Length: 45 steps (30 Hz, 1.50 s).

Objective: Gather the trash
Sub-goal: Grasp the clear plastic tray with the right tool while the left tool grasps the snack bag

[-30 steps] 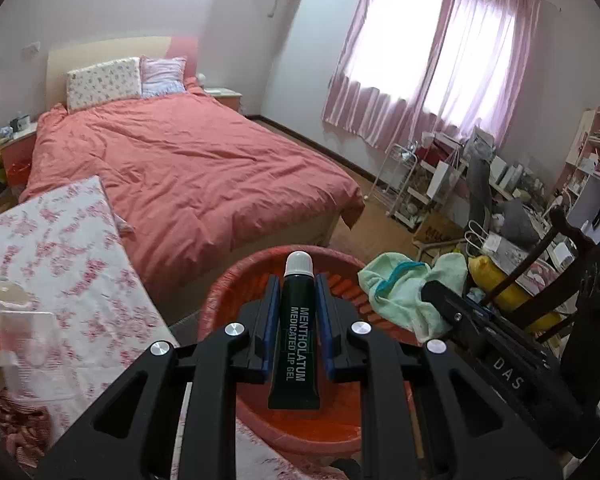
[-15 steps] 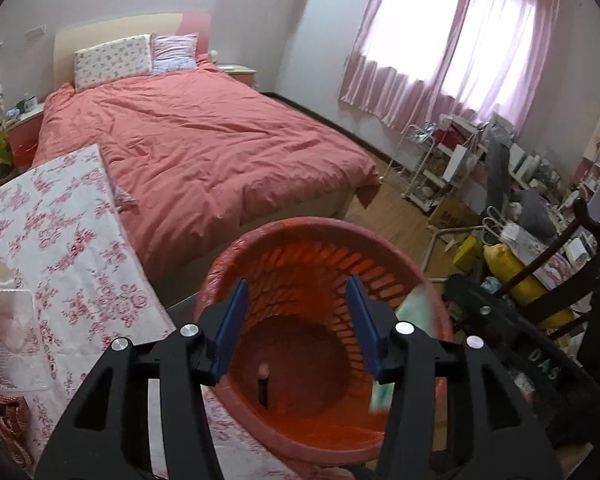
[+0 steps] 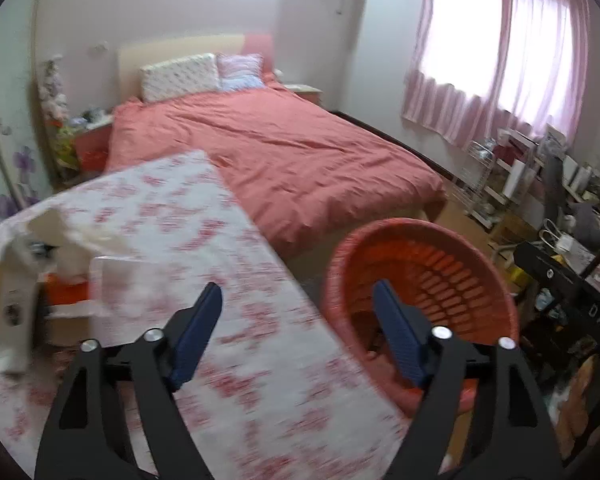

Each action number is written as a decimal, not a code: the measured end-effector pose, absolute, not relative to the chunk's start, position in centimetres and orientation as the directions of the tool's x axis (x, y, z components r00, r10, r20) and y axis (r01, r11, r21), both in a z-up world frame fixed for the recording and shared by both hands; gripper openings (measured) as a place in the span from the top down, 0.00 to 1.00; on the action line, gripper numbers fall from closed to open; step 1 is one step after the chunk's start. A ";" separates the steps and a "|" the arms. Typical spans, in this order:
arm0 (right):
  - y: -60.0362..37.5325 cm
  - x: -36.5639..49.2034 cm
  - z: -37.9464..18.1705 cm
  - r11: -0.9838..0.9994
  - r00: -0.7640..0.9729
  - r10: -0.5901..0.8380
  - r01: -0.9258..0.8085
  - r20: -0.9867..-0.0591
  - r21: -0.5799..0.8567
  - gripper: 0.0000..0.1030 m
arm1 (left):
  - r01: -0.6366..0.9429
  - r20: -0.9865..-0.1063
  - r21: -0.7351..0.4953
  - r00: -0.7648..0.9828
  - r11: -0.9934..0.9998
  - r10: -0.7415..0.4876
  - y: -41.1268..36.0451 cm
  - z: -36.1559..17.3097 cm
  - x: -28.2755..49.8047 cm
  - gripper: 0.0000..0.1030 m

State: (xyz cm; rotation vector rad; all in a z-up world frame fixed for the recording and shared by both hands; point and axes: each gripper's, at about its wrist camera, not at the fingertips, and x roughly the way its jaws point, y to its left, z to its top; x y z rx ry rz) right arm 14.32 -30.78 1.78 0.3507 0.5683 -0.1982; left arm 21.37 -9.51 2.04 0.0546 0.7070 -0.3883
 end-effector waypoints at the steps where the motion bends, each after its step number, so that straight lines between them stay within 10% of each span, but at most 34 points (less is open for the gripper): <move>1: -29.9 14.5 1.9 0.929 0.827 -0.072 0.259 -0.557 0.264 0.59 | 0.355 -0.642 -0.067 0.700 0.932 -0.313 -8.7 2.1 21.1 0.23; 8: -22.1 16.1 1.7 0.962 0.802 0.069 0.104 -0.593 0.252 0.58 | 0.226 -0.630 -0.029 0.753 0.974 -0.193 -0.6 2.5 19.3 0.19; 20: -9.2 21.9 -1.5 0.963 0.711 0.216 -0.044 -0.670 0.265 0.13 | -0.028 -0.628 -0.063 0.778 0.998 -0.017 11.6 2.8 18.4 0.18; 45: -6.6 25.7 -4.6 0.992 0.668 0.101 -0.011 -0.737 0.126 0.30 | 0.004 -0.643 -0.145 0.759 0.989 -0.097 13.5 1.3 18.7 0.18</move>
